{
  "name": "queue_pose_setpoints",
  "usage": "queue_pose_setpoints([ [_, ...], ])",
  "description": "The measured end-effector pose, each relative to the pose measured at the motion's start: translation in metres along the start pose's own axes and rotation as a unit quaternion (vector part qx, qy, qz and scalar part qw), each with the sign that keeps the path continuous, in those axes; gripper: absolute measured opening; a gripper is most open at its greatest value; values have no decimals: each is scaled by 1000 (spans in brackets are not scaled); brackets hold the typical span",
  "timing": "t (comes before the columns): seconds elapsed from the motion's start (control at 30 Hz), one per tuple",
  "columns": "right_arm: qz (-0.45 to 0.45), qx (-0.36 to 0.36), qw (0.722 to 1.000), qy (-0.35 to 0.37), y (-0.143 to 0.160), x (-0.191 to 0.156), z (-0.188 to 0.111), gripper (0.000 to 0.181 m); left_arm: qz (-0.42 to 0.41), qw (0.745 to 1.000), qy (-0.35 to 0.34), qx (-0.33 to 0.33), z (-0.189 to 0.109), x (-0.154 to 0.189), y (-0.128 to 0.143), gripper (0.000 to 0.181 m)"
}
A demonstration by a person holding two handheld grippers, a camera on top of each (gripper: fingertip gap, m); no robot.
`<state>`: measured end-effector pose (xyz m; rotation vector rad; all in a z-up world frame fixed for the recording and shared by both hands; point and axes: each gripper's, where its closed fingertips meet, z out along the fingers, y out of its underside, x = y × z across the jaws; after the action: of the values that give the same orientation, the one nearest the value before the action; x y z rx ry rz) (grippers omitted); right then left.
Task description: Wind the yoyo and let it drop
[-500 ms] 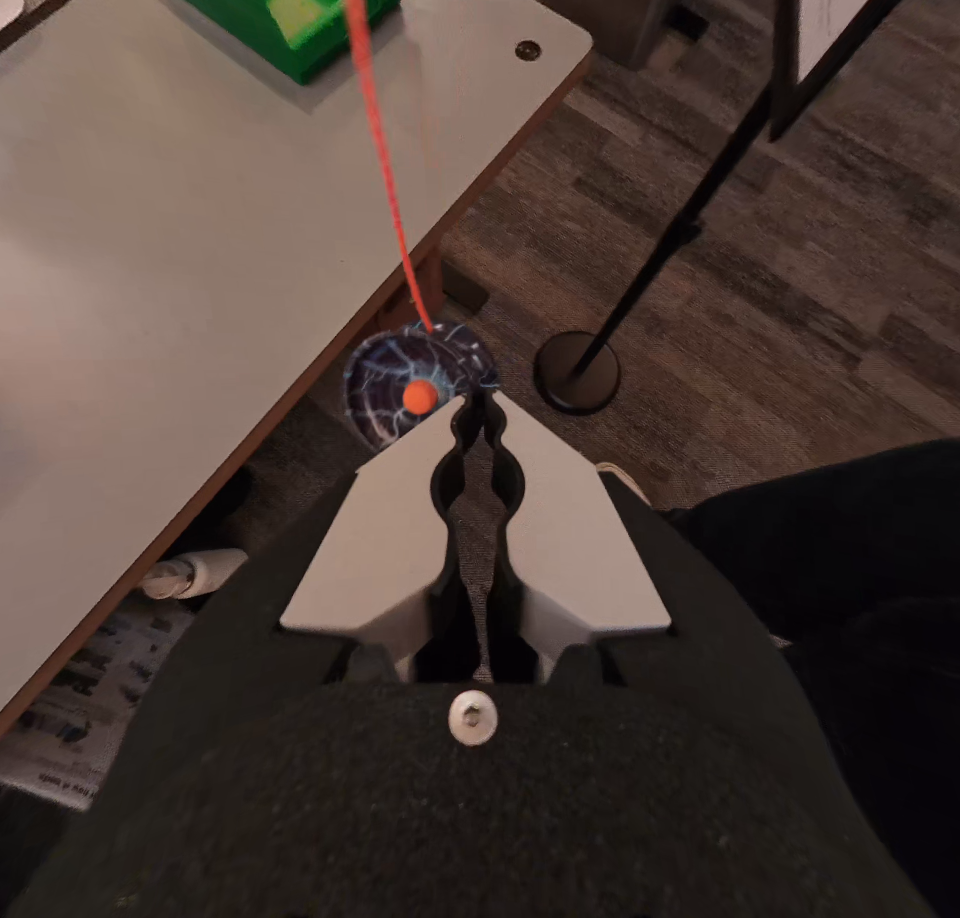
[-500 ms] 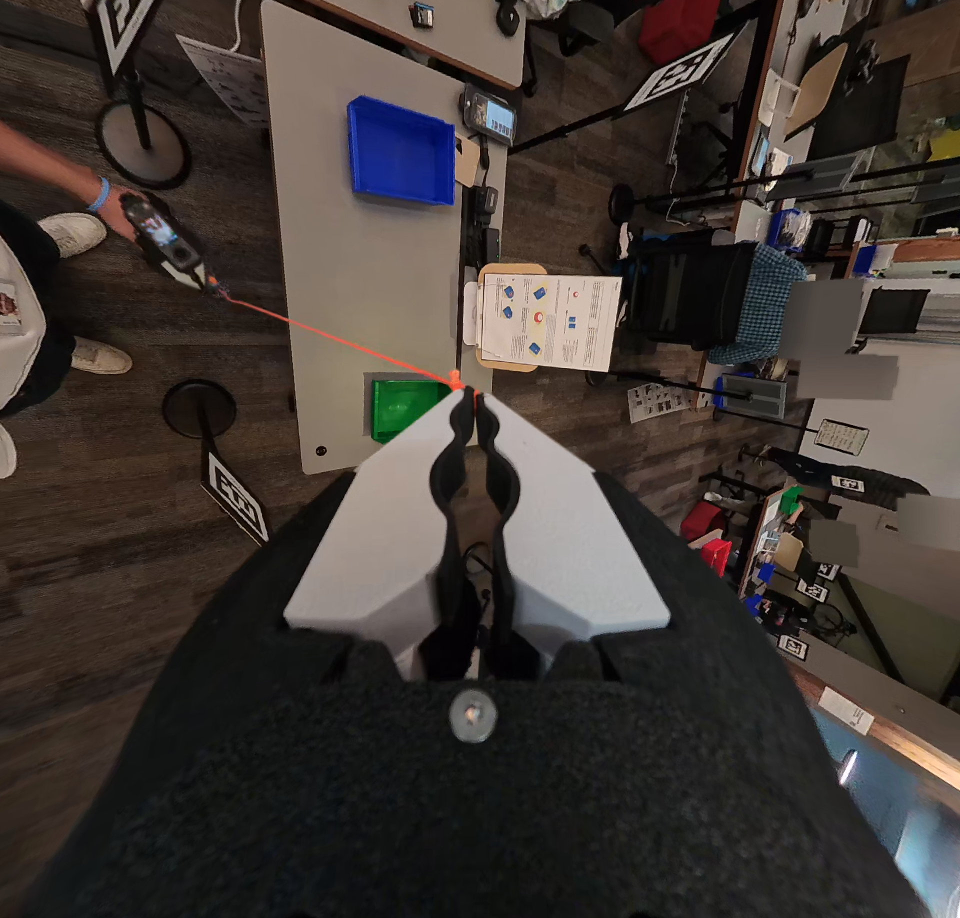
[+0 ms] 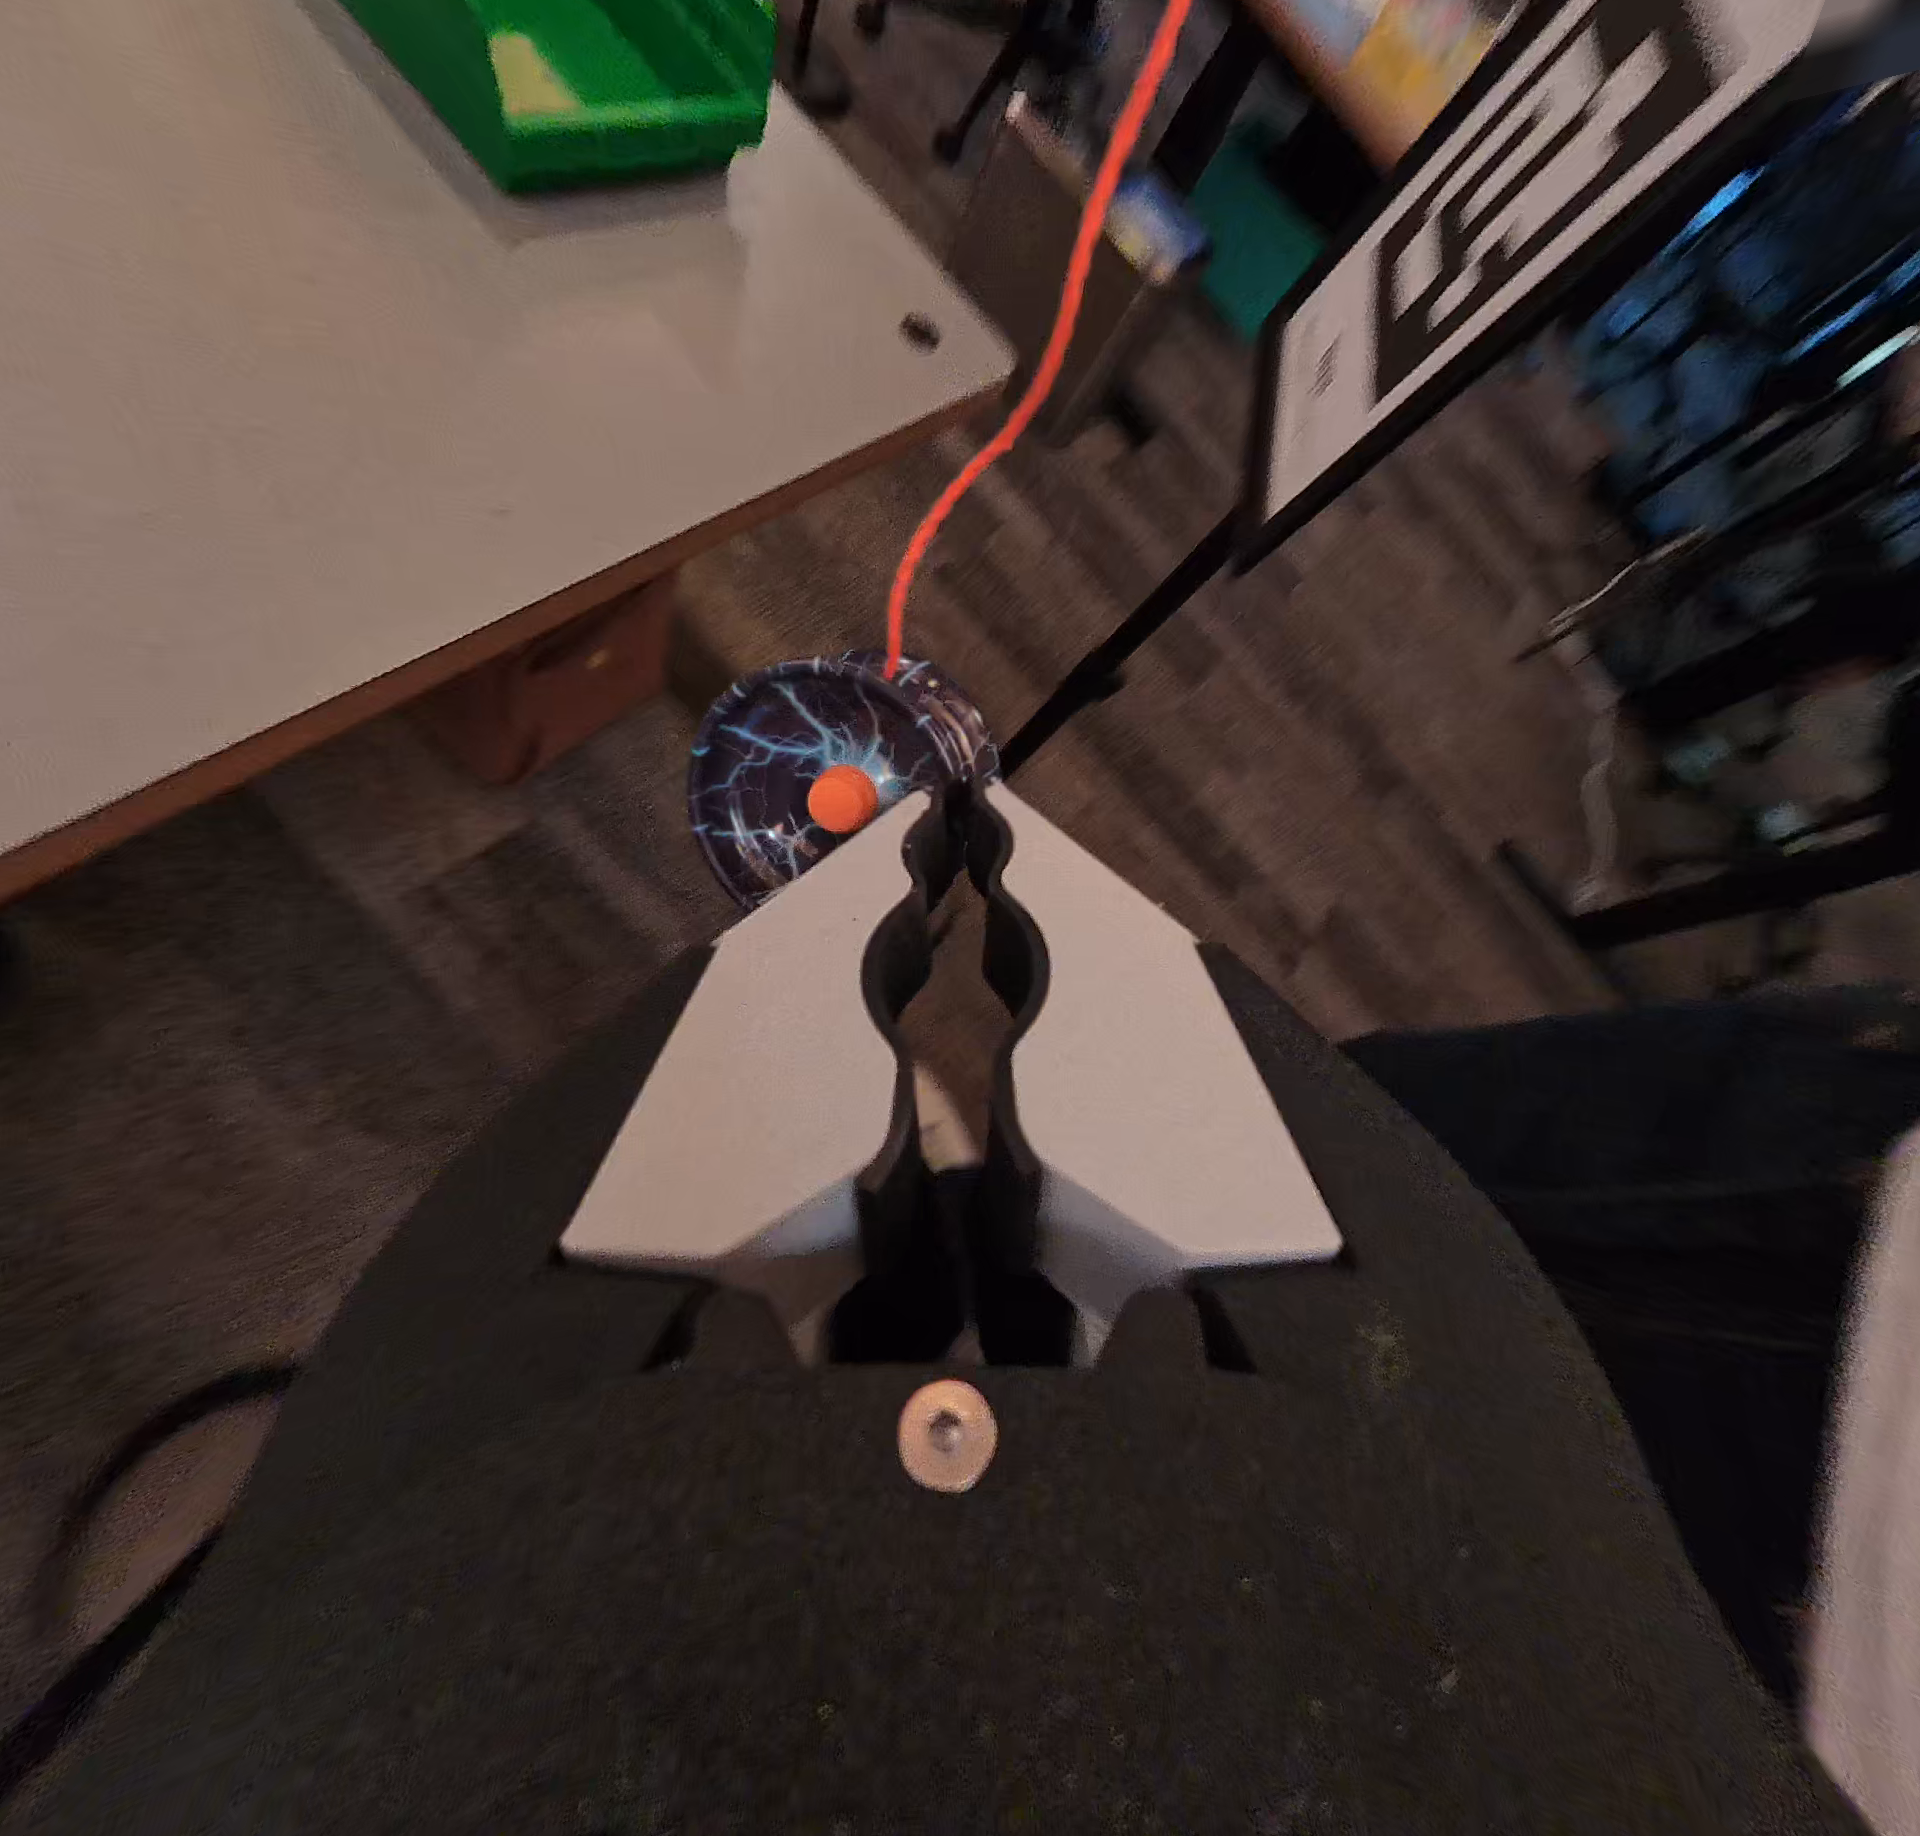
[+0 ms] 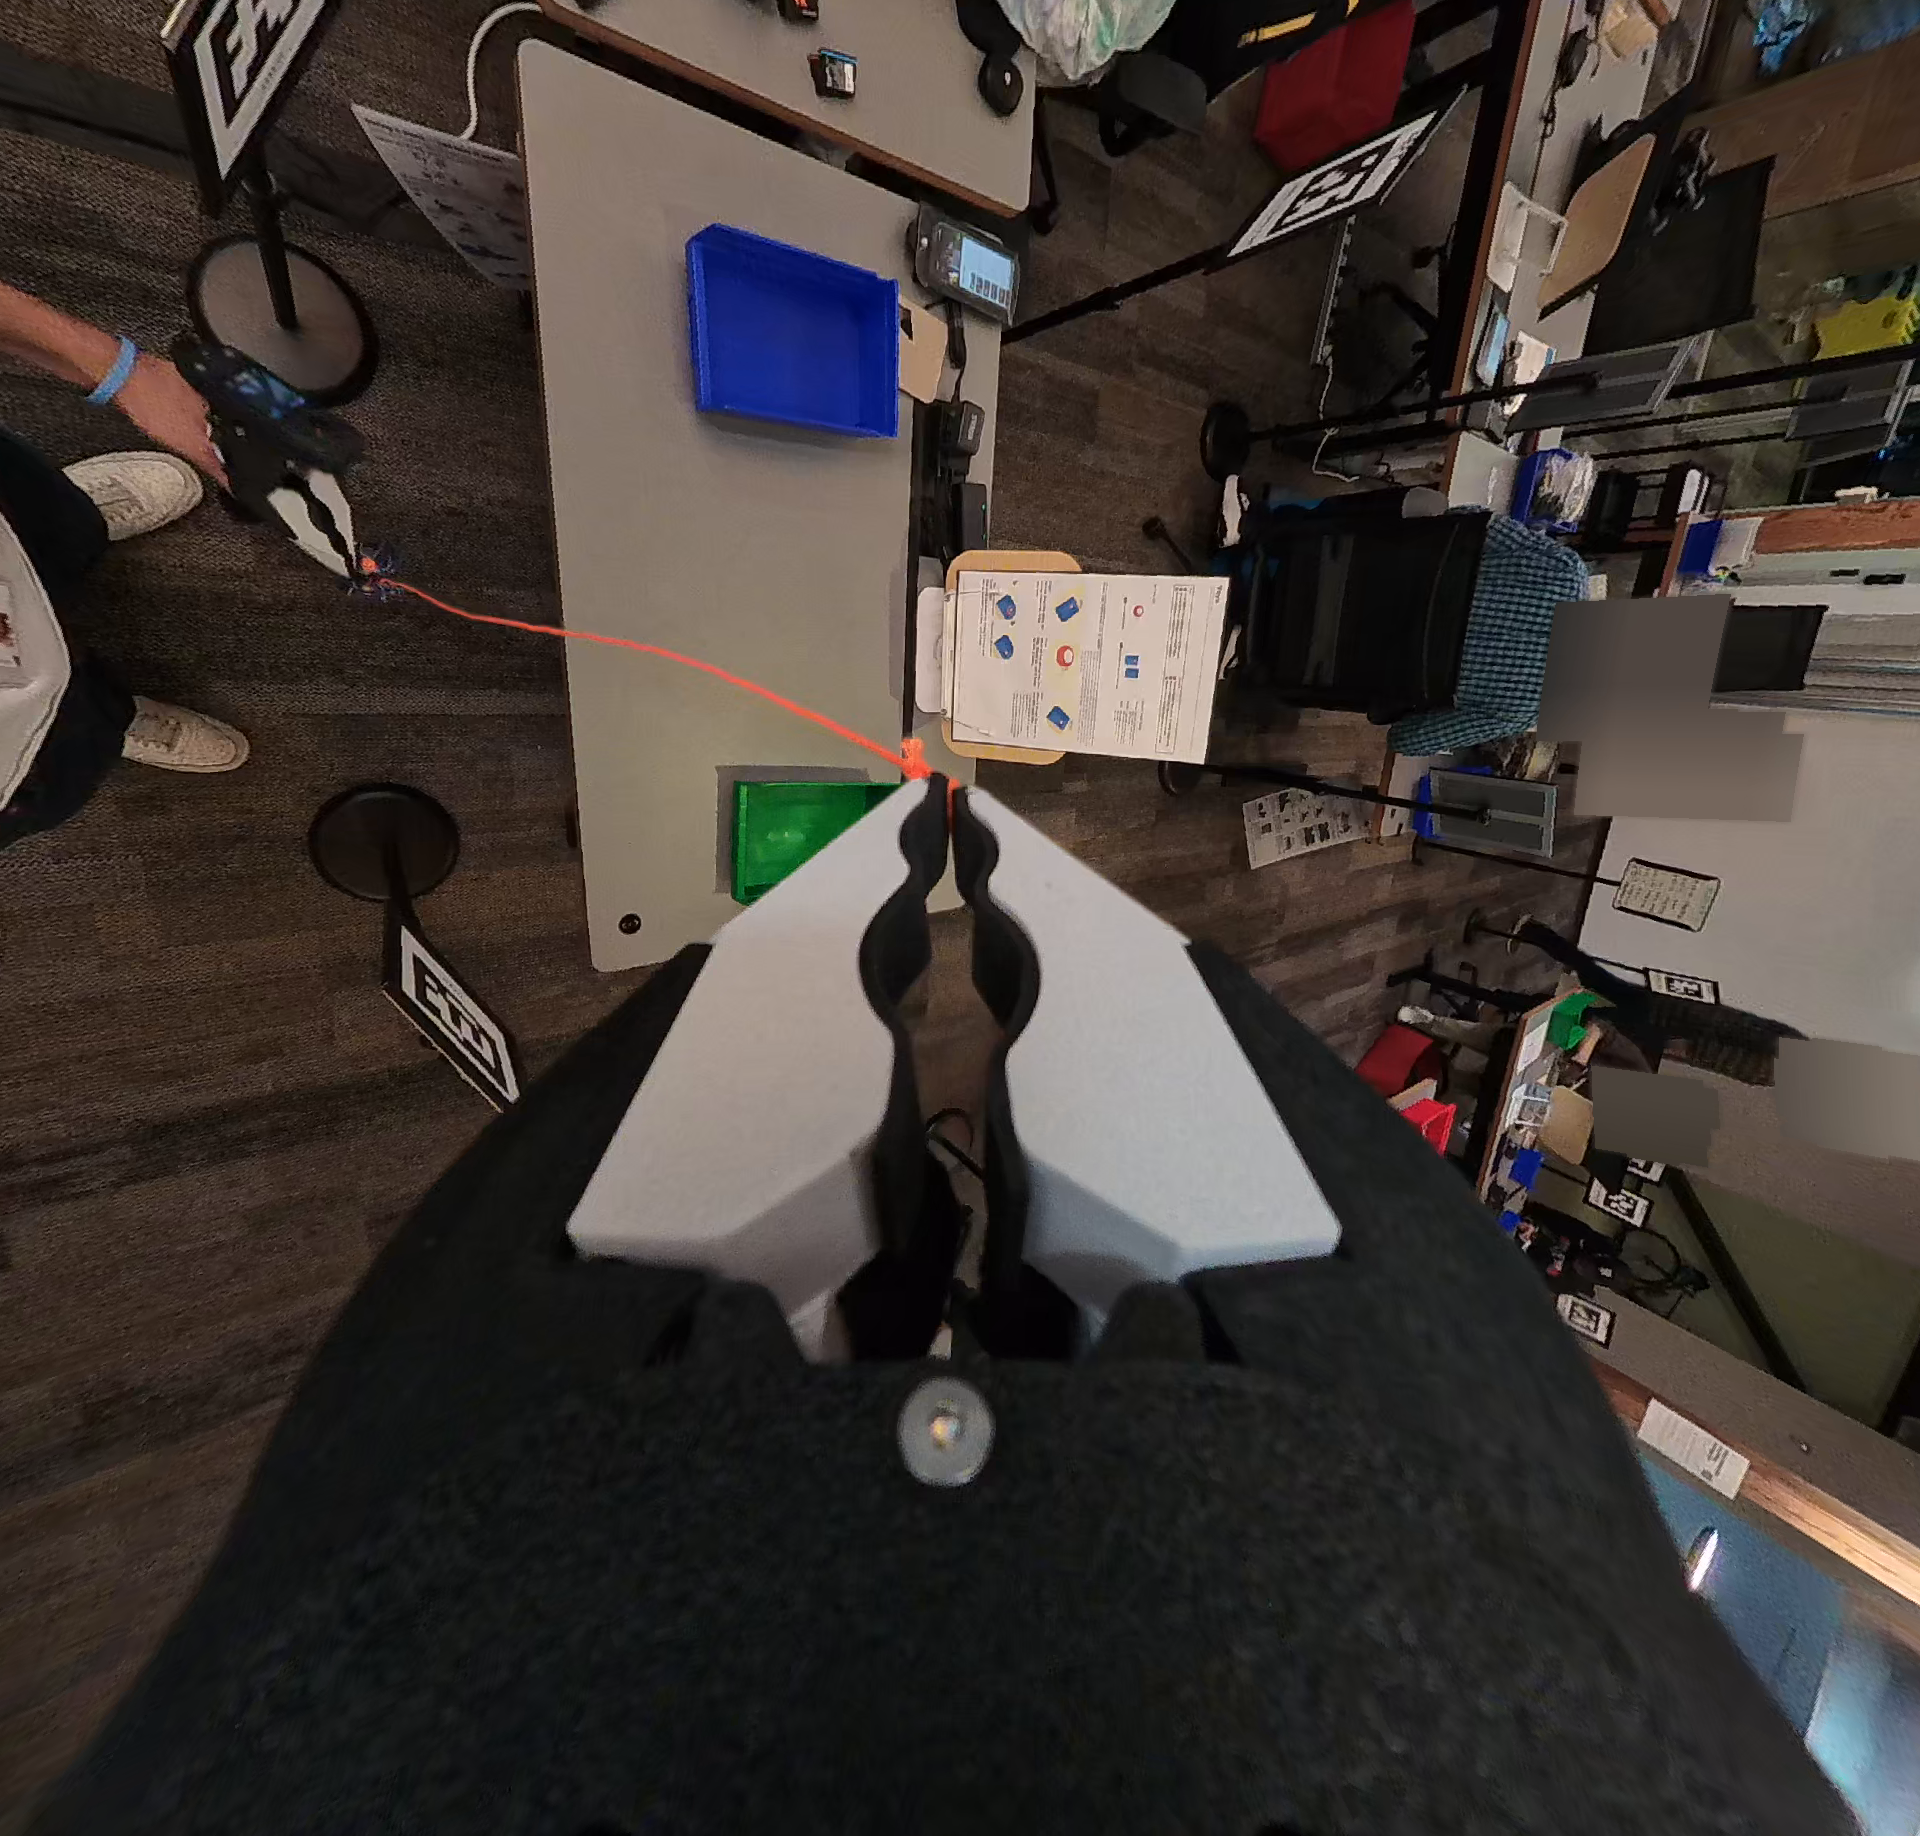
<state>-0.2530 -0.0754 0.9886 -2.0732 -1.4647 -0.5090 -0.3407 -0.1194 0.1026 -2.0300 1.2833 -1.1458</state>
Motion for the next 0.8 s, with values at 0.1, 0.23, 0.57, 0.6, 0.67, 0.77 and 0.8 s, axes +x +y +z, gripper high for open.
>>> queue_pose_setpoints([
  [0.1, 2, -34, 999, 8, 17, 0, 9, 0, -66, 993, 75, 70, -13, 25, -27, 0],
  [0.23, 4, -96, 995, 15, 56, -5, 37, 0, -104, 973, 155, 137, -37, 59, -60, 0],
  [0.57, -19, -227, 973, -22, 173, -88, 188, 0, -109, 932, 261, 229, -123, 121, -124, 0],
  [0.6, -19, -220, 975, -33, 179, -107, 211, 0, -108, 928, 266, 236, -134, 125, -130, 0],
  [0.67, -17, -191, 980, -54, 184, -152, 258, 0, -107, 921, 277, 252, -159, 135, -142, 0],
  [0.77, 26, -117, 986, -113, 174, -239, 327, 0, -91, 919, 268, 273, -196, 141, -160, 0],
  [0.8, 47, -99, 985, -136, 172, -269, 347, 0, -76, 923, 254, 278, -207, 139, -166, 0],
])
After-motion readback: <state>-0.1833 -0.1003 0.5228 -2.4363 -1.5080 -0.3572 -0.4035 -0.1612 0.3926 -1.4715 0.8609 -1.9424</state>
